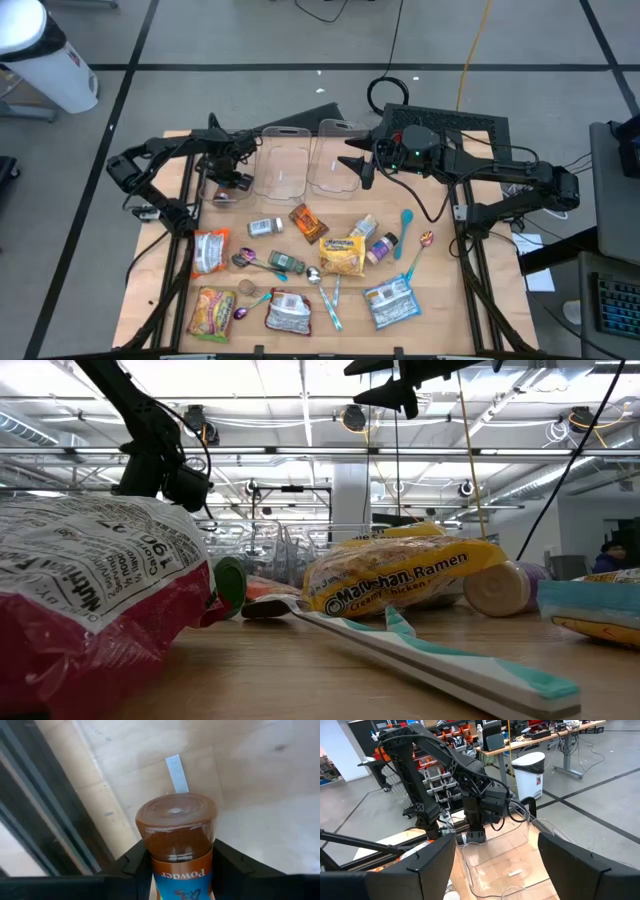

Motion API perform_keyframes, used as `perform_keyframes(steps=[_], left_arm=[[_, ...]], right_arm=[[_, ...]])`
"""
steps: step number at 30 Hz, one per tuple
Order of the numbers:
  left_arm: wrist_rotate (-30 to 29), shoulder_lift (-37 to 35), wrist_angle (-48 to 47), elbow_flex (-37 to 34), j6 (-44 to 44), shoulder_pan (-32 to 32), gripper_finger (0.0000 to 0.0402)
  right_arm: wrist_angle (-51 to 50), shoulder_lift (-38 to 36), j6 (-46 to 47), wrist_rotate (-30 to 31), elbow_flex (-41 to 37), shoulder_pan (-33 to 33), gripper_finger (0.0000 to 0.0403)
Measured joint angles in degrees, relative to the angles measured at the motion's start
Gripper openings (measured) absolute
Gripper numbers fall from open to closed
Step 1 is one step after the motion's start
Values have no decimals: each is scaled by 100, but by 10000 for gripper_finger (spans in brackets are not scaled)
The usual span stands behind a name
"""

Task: Pick & Place Food Item
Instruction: Adjust the orange spice bottle in the left transparent bin

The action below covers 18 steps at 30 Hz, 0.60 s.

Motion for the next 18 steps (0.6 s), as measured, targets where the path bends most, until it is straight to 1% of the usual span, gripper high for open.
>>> perform_keyframes(steps=[6, 11, 18], left_arm=[[-5, 0, -481, 372, 198, 0, 180], [-22, 0, -856, 866, 385, 0, 183], [-24, -3, -1335, 1839, 605, 0, 183]], right_arm=[[0, 0, -7, 0, 0, -1, 279], [0, 0, -6, 0, 0, -1, 279], [0, 0, -6, 0, 0, -1, 279]])
